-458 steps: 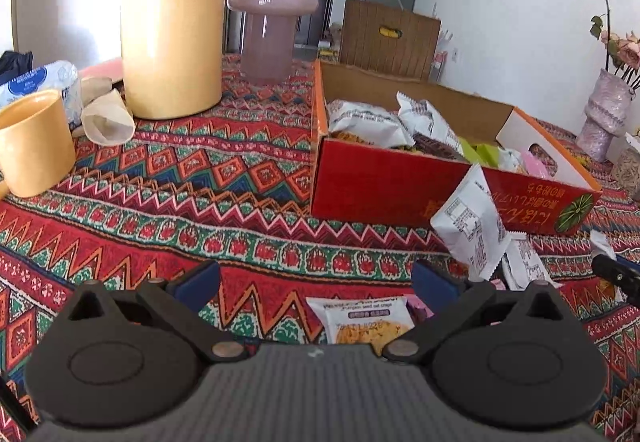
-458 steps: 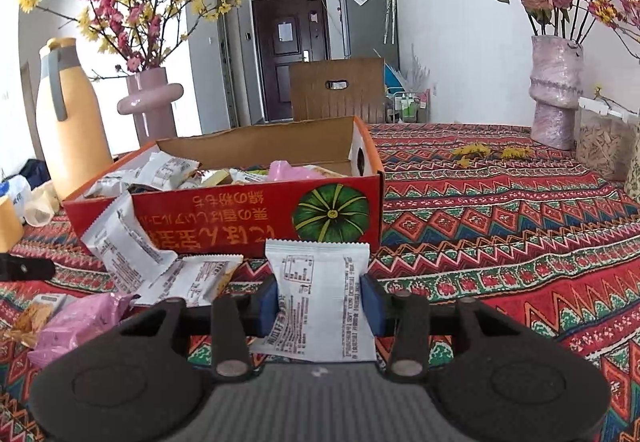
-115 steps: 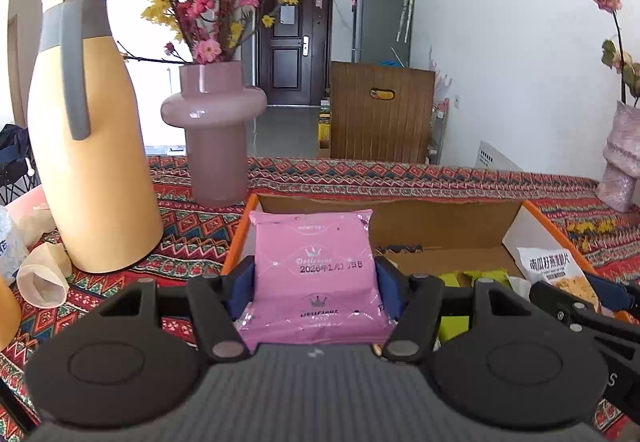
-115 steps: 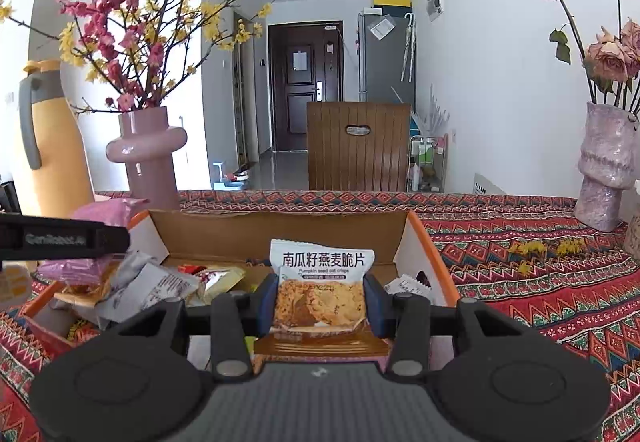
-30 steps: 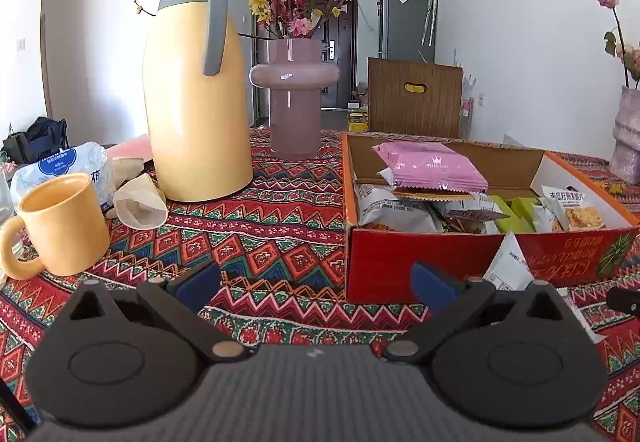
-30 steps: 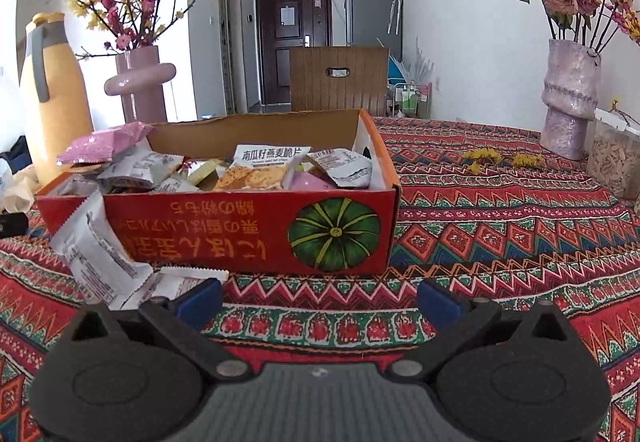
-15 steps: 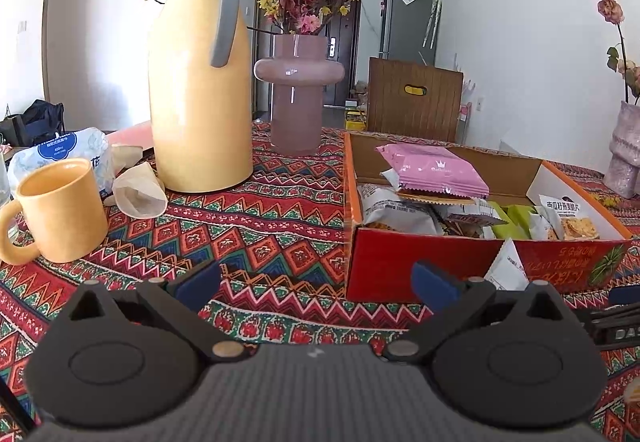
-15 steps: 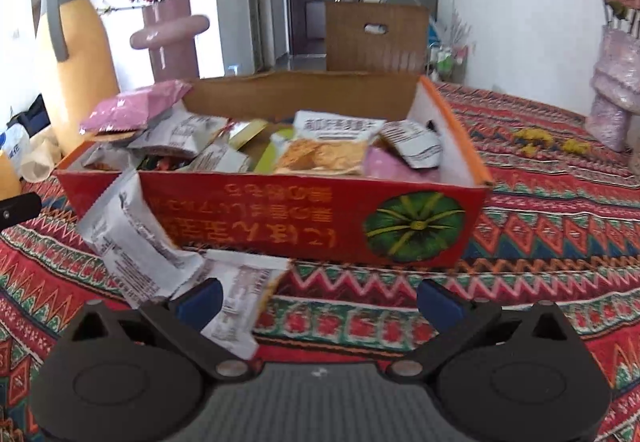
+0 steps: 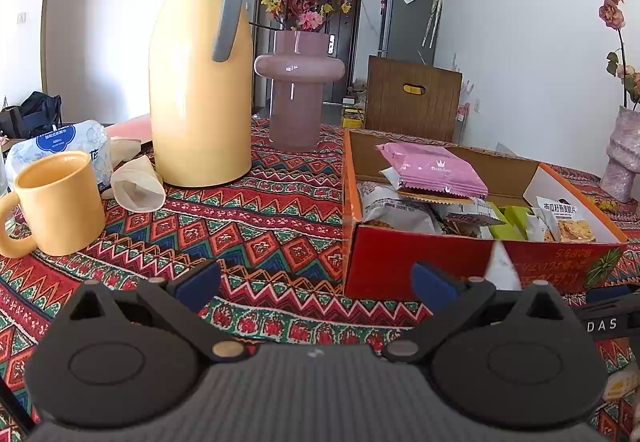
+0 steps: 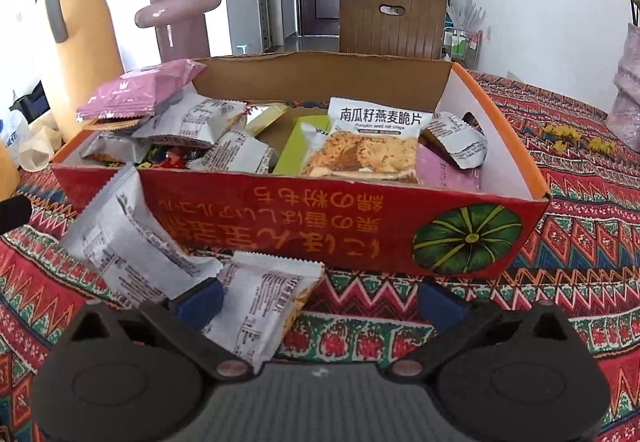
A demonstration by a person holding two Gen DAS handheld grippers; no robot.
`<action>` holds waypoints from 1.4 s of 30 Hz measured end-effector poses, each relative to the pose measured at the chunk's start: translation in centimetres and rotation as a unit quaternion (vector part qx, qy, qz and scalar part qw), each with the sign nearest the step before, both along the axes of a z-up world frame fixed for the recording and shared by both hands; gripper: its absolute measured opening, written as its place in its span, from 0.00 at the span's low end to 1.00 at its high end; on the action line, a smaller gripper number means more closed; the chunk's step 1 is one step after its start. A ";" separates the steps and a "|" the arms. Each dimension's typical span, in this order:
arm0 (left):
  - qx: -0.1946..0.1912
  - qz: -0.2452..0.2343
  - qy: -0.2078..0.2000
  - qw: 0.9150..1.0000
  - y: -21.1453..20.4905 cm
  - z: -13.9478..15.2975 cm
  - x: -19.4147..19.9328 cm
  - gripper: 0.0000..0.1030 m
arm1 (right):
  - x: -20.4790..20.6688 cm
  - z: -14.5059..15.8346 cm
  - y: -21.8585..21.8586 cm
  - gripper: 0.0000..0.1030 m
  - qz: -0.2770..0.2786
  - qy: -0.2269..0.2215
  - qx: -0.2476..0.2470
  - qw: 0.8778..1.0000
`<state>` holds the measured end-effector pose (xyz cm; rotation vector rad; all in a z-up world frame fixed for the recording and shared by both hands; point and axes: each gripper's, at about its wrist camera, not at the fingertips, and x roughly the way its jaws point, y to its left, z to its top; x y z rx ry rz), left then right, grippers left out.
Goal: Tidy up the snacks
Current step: 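Withdraw both tools from the box toward the white packets on the cloth, then grasp a white snack packet beside the box with the right gripper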
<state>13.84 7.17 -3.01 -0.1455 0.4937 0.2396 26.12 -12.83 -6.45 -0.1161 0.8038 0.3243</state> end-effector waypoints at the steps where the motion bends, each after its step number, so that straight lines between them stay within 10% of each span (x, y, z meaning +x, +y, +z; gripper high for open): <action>1: -0.001 0.000 0.000 1.000 0.0 0.0 0.0 1.00 | 0.1 0.0 0.0 1.00 0.000 0.000 0.005 1.000; 33: -0.017 0.003 0.010 1.000 0.5 -0.2 0.1 1.00 | -0.5 -0.6 1.6 1.00 0.015 0.003 0.005 1.000; 42: -0.019 0.003 0.011 1.000 0.5 -0.2 0.1 1.00 | -1.7 0.2 2.8 0.50 0.067 -0.008 0.014 0.998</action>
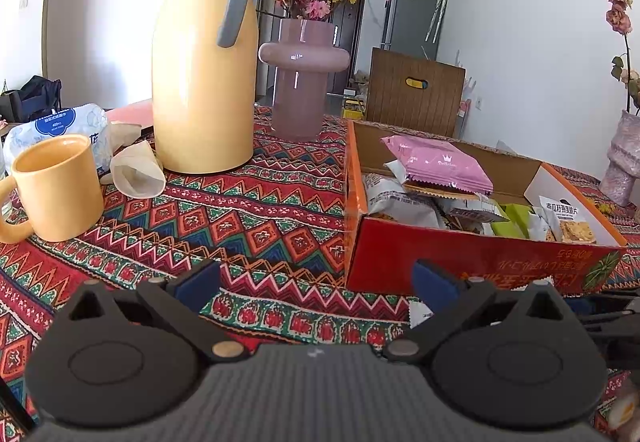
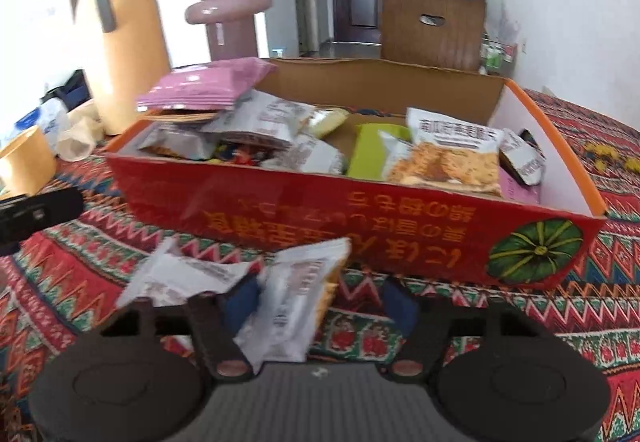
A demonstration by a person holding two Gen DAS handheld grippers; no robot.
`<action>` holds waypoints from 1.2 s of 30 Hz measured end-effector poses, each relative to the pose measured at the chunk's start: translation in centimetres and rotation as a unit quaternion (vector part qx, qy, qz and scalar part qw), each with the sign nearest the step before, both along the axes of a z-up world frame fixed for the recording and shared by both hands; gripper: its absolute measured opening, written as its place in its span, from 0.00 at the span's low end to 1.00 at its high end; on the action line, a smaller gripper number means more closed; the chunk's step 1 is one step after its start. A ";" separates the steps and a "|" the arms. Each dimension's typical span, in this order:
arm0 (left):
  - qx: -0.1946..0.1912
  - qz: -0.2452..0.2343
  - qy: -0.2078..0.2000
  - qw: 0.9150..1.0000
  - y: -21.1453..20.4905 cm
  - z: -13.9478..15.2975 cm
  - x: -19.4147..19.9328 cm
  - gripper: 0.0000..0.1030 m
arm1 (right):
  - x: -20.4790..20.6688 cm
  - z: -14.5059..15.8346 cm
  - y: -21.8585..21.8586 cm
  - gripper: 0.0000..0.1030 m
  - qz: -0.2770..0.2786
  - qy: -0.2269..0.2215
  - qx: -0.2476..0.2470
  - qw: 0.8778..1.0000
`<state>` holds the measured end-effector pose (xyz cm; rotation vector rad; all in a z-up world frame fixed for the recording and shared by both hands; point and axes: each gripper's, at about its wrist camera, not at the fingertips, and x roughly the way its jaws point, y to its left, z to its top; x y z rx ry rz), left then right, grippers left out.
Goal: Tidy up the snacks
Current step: 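Grasp a white snack packet beside the box with the right gripper, then grasp a white snack packet with the left gripper while the right holds its packet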
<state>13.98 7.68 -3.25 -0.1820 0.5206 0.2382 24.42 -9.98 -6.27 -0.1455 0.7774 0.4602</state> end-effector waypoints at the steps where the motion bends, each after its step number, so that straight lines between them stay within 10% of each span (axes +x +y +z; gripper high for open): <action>1: -0.001 0.000 0.000 1.000 0.0 0.0 0.0 1.00 | -0.1 0.1 0.1 0.44 0.004 0.000 0.001 1.000; 12: -0.007 0.002 0.003 1.000 0.2 -0.1 0.0 1.00 | -1.7 1.3 -0.9 0.13 0.017 -0.029 0.019 0.999; 36: 0.006 0.015 0.028 0.999 0.1 -0.8 0.9 1.00 | -2.3 0.8 -11.3 0.12 -0.096 -0.077 0.083 0.989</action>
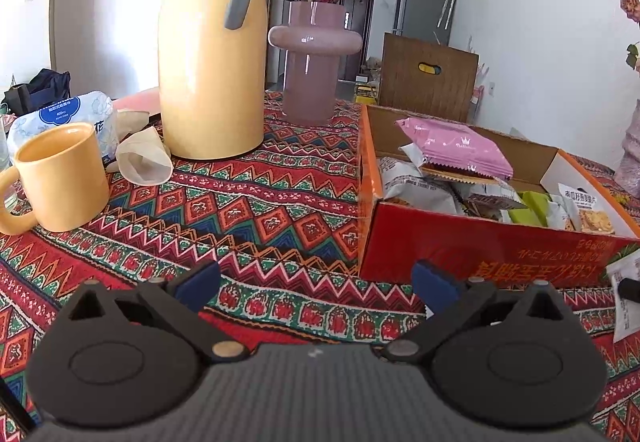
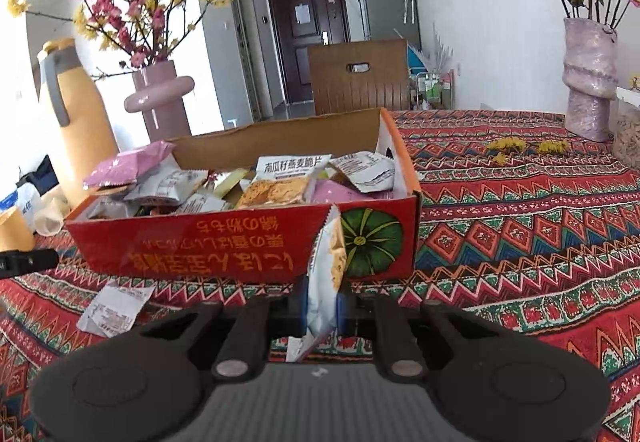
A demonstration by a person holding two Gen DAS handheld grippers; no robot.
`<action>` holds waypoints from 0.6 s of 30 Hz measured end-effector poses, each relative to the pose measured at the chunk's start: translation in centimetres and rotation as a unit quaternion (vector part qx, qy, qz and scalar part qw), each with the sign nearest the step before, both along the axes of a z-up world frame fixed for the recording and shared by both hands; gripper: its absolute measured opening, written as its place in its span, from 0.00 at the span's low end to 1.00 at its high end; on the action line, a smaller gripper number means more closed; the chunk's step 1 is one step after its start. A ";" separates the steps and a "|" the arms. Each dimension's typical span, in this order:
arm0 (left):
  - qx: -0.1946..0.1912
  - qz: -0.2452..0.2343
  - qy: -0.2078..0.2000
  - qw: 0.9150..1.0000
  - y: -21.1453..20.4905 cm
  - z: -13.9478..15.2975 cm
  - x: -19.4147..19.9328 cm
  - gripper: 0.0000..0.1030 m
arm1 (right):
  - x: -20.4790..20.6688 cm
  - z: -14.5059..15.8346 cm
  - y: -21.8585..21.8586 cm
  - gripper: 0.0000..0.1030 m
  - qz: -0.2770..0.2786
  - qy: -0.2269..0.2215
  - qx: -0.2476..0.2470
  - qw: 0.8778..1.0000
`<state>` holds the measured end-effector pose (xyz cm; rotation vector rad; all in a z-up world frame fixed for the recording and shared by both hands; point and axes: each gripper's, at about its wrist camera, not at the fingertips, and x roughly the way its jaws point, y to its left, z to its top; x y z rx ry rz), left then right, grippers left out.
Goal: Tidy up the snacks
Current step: 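Grasp a white snack packet with the left gripper while the right holds its packet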
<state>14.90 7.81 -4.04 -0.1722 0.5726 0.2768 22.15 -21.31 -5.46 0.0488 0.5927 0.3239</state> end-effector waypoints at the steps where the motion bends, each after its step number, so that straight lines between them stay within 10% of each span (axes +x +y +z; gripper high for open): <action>1: 0.002 0.001 0.002 1.000 -0.1 0.0 0.1 1.00 | -0.1 0.1 -0.1 0.12 0.000 -0.002 0.004 1.000; 18: -0.004 -0.053 0.064 0.997 -4.6 1.4 2.7 1.00 | -0.9 0.0 -1.1 0.12 0.006 -0.009 0.031 0.999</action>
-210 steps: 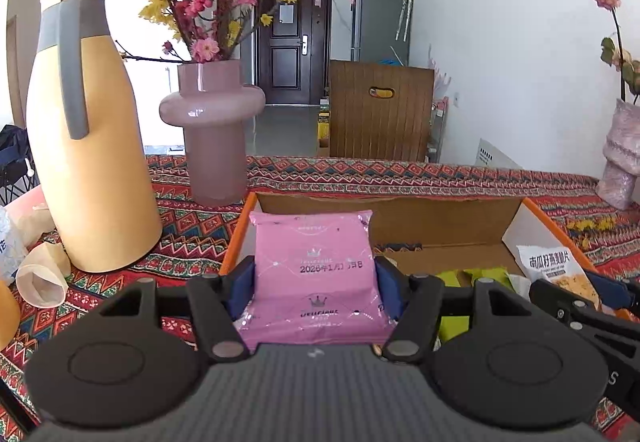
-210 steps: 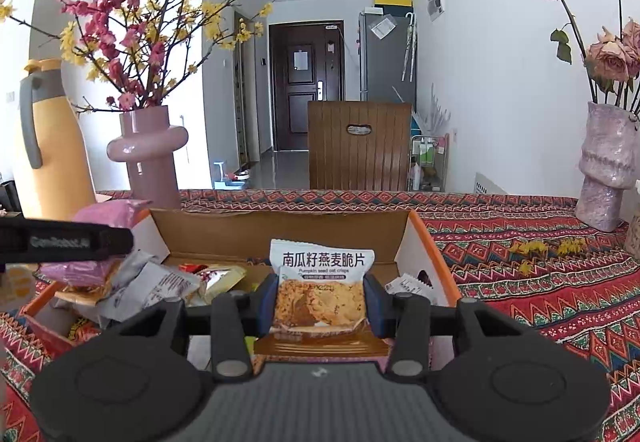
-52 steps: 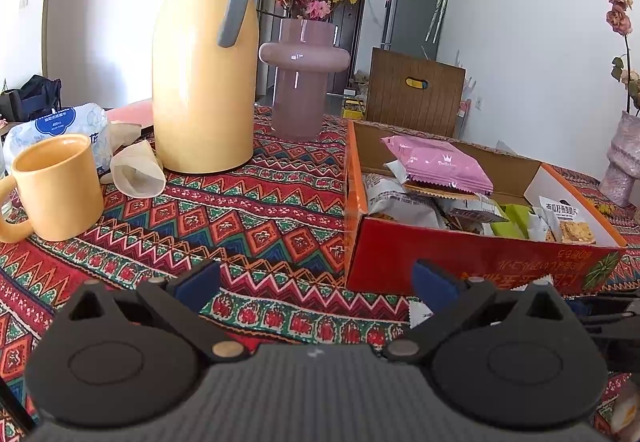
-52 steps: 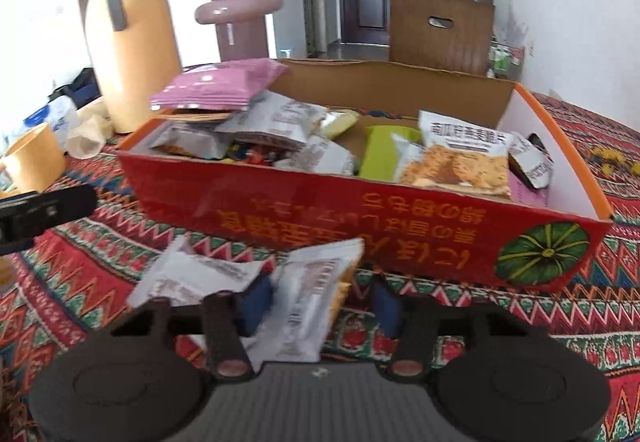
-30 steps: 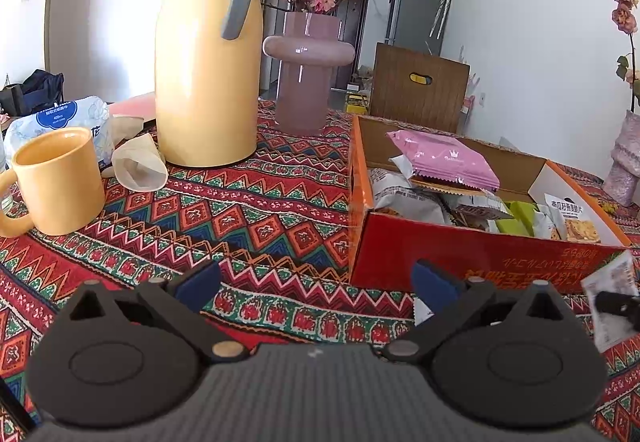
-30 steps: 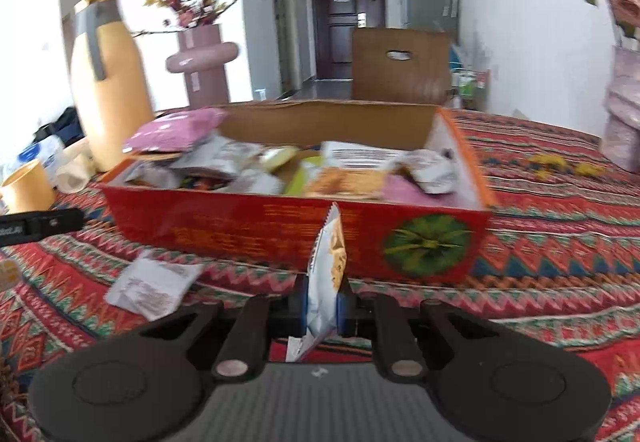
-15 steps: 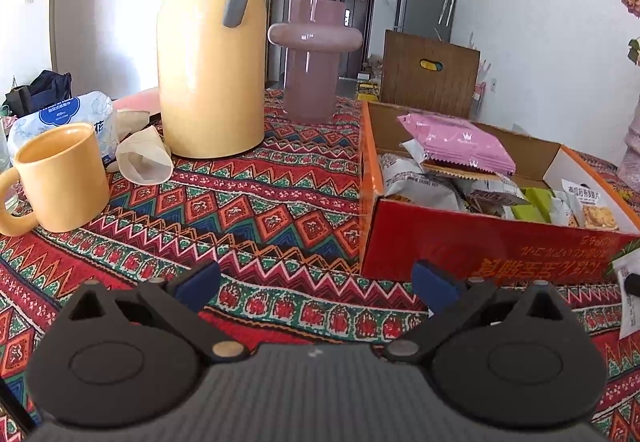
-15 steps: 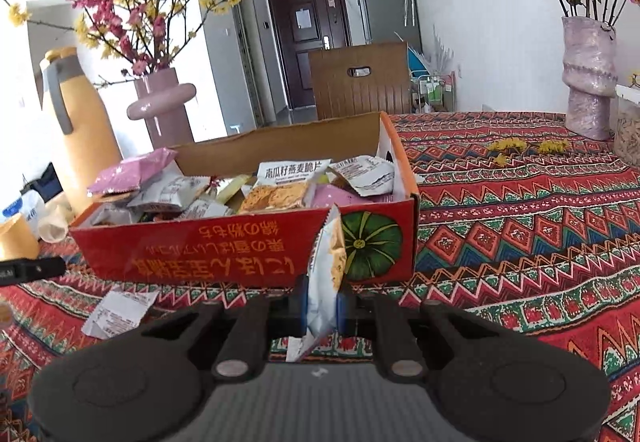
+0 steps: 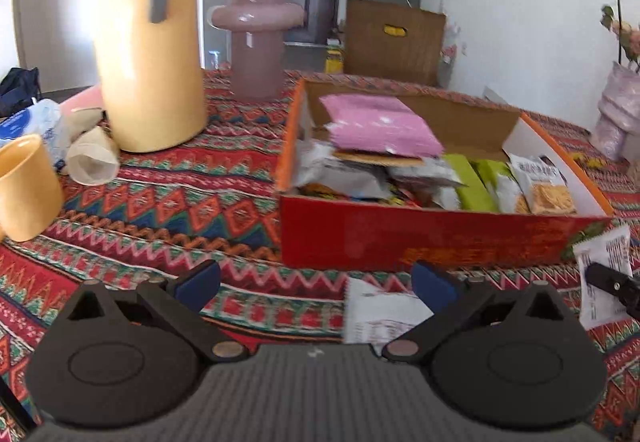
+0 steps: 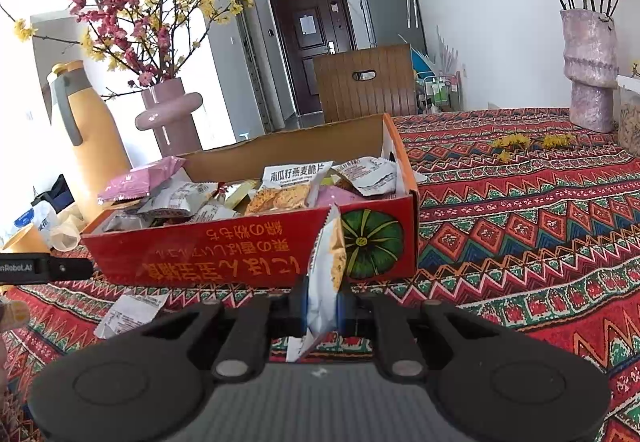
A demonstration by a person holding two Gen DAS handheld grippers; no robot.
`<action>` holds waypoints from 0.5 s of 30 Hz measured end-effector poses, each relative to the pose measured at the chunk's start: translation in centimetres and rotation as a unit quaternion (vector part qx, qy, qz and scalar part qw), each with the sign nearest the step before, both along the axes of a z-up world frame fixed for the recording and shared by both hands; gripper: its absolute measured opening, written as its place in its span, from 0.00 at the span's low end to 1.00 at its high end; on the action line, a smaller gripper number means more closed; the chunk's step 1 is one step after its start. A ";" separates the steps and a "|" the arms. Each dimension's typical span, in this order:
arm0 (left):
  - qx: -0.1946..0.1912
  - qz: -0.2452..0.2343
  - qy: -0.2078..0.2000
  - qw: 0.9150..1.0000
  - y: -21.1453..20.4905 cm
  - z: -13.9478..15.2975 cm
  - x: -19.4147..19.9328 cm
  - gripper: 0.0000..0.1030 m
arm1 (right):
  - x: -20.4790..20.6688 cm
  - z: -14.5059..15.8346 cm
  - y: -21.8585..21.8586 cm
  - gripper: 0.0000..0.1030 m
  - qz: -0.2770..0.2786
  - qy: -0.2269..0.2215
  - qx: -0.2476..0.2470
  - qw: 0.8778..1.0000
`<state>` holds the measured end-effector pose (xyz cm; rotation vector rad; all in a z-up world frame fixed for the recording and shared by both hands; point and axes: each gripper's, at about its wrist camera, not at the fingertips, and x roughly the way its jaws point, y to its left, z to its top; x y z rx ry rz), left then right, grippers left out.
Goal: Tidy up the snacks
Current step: 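Grasp a white snack packet with the left gripper while the right holds its packet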
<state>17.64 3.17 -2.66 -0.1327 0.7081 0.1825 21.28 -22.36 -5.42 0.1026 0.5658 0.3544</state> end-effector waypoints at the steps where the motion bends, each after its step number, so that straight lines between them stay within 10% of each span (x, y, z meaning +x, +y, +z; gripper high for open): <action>1: 0.000 -0.002 0.009 1.000 -0.4 -0.2 0.3 1.00 | -0.1 0.0 -0.1 0.12 0.000 -0.001 0.002 1.000; 15: 0.006 0.010 0.094 0.996 -4.4 -3.0 3.7 1.00 | -0.5 0.1 -0.5 0.12 0.004 -0.004 0.013 1.000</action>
